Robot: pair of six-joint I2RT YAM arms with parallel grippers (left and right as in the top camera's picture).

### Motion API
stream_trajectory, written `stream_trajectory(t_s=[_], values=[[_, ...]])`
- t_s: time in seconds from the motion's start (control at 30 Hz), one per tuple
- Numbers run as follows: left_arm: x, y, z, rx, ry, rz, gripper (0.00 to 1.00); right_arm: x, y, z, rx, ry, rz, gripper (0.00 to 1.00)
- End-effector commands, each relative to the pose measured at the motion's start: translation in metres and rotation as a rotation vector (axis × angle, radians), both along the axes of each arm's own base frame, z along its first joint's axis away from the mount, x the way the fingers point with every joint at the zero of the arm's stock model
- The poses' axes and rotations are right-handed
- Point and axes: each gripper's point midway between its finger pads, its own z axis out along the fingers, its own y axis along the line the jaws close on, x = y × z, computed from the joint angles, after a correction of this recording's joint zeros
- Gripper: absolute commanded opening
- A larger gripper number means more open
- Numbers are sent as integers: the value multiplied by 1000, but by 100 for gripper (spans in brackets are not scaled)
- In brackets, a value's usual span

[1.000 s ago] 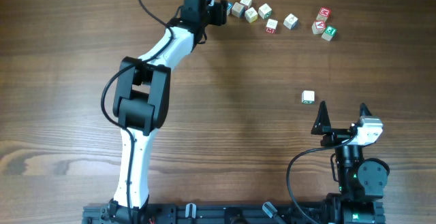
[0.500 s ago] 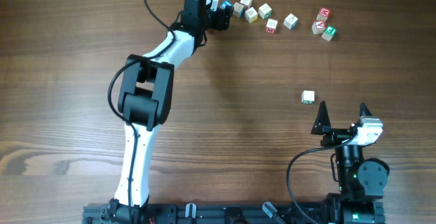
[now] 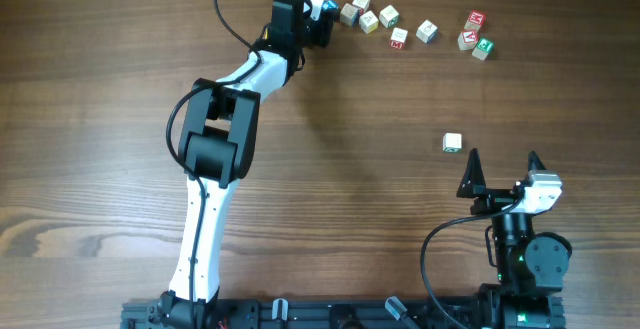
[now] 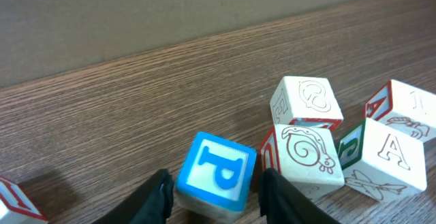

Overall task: Form a horizontal line
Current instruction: 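Move the left gripper back to the cluster and grasp the blue P block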

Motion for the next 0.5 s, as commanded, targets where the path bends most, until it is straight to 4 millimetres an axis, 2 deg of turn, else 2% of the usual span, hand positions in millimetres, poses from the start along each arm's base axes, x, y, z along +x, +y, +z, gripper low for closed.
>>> stream_trajectory(t_s=[0.0,0.13,0.3,0.47], values=[[-1,-4,-11,-1,10,-18,38,0,1,1,13,-6,5,100],[-2,-4,-12,1,16,-19,34,0,1,1,14,-6,5,100],[-2,-4,-1,0,15,-18,31,0,1,1,14,-6,5,100],[-2,-4,2,1,16,-18,48,0,1,1,14,-6,5,100]])
